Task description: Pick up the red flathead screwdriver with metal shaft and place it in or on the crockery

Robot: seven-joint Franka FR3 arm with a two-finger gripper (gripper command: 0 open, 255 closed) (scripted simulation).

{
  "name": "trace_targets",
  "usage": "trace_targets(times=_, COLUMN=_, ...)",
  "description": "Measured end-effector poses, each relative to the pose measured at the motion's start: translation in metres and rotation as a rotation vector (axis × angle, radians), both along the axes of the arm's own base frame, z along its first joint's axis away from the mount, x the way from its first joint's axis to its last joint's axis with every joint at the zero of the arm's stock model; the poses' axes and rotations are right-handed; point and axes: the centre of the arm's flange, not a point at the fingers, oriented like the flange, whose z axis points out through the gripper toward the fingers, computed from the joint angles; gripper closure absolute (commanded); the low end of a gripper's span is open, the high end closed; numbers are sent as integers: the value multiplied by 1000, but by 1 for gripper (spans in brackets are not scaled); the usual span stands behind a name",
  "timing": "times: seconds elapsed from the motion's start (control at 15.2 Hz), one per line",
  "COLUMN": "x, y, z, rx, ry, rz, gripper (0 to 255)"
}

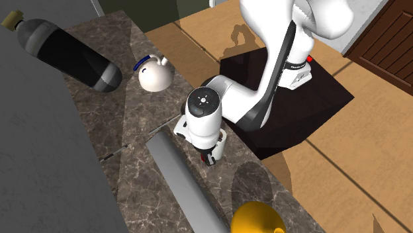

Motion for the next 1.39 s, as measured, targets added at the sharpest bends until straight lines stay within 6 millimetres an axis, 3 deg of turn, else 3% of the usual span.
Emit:
trace_targets(times=0.59, x=-1, y=0, z=3, rx=0, ry=0, rz=0, gripper=255)
trace_targets(times=1.39, x=-1, y=-1, z=64, rx=0, ry=0, rz=0, gripper=255)
